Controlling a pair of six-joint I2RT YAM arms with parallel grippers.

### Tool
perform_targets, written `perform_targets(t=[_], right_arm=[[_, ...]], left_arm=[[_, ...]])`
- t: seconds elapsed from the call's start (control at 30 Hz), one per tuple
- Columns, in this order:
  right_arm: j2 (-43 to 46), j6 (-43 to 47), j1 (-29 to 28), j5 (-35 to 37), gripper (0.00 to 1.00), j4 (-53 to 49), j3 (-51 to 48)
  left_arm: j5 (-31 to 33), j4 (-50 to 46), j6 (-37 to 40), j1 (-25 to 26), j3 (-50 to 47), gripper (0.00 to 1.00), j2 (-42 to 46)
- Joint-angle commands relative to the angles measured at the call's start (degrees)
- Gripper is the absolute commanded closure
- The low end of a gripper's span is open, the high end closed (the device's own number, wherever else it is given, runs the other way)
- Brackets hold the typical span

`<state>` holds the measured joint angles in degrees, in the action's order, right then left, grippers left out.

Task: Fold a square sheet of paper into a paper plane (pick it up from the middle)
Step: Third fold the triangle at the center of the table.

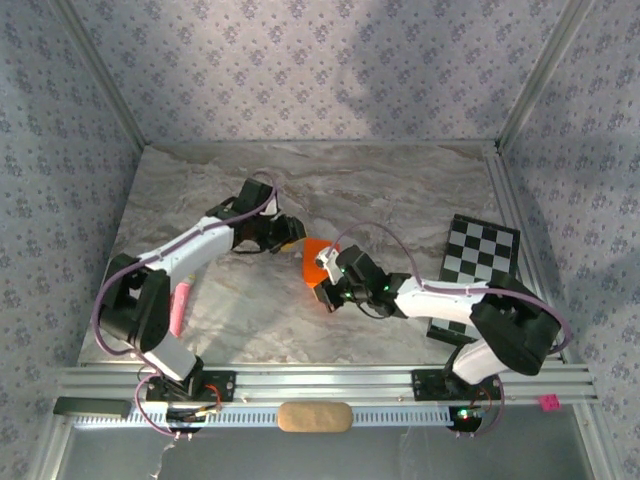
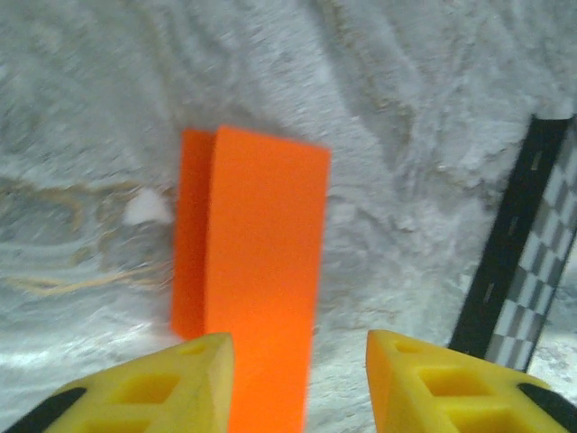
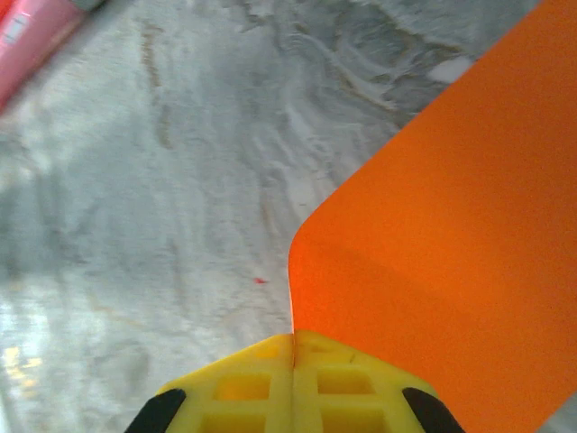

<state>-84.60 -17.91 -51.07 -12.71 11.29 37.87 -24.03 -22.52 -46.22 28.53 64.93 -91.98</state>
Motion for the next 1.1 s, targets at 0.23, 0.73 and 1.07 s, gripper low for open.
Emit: perform_targets(t=[0.23,0.73,1.07], right_arm=[[-3.71,-7.11,2.87,-12.48,1.00,0.11,1.56],[-6.20,-8.18,5.19,-15.94,1.00,1.59,0.57],[-8.16,-8.97,7.82,-16.88,1.00,0.95,0.90]], left_arm=[[-10.30,-4.37,6.38,0.51,9.78,0.73,-13.13],[-7.10,-8.85,10.45,3.59,14.11,0.89,-26.92],[-5.60,-7.43,10.05,3.59,10.84,0.90,-26.76]])
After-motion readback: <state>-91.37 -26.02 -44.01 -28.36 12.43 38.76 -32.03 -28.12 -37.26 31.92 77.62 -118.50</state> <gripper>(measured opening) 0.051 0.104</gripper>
